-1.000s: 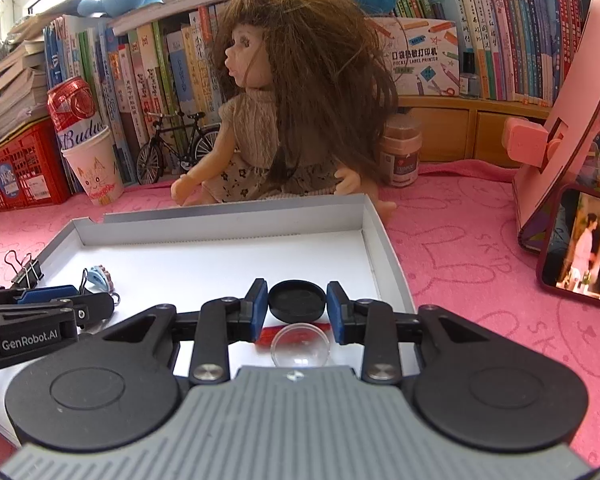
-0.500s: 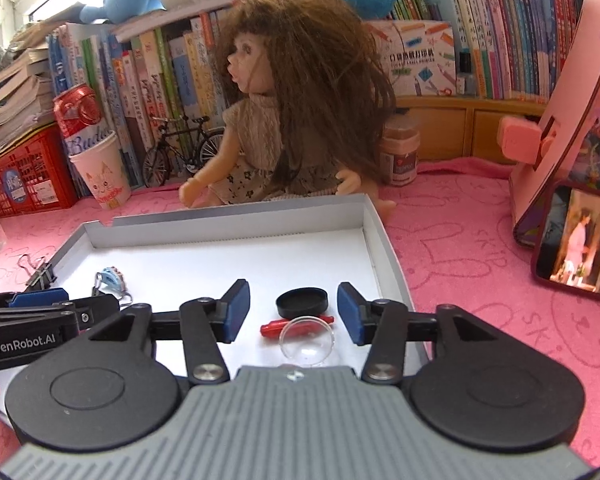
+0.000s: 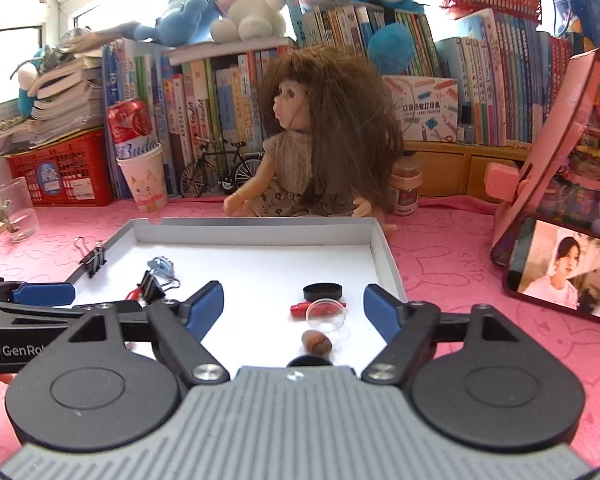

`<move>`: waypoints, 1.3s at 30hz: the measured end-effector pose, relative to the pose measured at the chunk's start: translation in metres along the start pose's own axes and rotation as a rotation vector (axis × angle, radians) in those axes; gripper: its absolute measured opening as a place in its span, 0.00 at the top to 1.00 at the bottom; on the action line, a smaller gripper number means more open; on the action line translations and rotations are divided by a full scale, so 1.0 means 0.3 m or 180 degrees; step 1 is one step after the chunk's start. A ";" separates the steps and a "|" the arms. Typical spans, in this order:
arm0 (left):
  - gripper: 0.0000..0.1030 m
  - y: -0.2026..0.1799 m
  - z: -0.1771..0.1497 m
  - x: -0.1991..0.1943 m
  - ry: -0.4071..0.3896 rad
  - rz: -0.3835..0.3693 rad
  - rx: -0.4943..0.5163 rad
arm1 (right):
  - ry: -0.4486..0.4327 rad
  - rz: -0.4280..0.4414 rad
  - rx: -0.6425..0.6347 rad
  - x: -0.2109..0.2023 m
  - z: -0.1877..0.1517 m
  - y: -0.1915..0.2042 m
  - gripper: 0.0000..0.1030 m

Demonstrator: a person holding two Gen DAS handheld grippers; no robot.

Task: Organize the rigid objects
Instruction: 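Open the left tool releasing the binder clip while the right tool releases the cap, then withdraw both open tools from the tray toward the remaining objects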

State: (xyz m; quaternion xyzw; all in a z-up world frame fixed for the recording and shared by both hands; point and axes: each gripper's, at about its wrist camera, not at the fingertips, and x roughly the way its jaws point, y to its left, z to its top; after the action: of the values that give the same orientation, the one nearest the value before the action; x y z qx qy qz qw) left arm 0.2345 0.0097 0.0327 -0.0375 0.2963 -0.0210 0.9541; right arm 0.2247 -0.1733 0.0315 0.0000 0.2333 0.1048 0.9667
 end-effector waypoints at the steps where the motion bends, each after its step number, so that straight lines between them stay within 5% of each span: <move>1: 0.26 -0.003 -0.008 -0.016 0.0000 -0.0016 0.0001 | -0.0012 0.0002 -0.0005 -0.017 -0.005 0.002 0.16; 22: 0.25 -0.042 -0.208 -0.305 -0.0062 -0.0195 0.0212 | -0.0111 0.0104 -0.0182 -0.283 -0.156 0.004 0.10; 39: 0.25 -0.073 -0.421 -0.515 -0.0010 -0.0681 0.0603 | -0.0100 0.0209 -0.0353 -0.431 -0.297 -0.018 0.09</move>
State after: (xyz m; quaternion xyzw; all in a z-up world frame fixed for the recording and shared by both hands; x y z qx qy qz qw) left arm 0.0352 -0.0101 0.0178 0.0213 0.2858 -0.1503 0.9462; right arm 0.0732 -0.2092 0.0103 -0.0442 0.2118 0.1493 0.9648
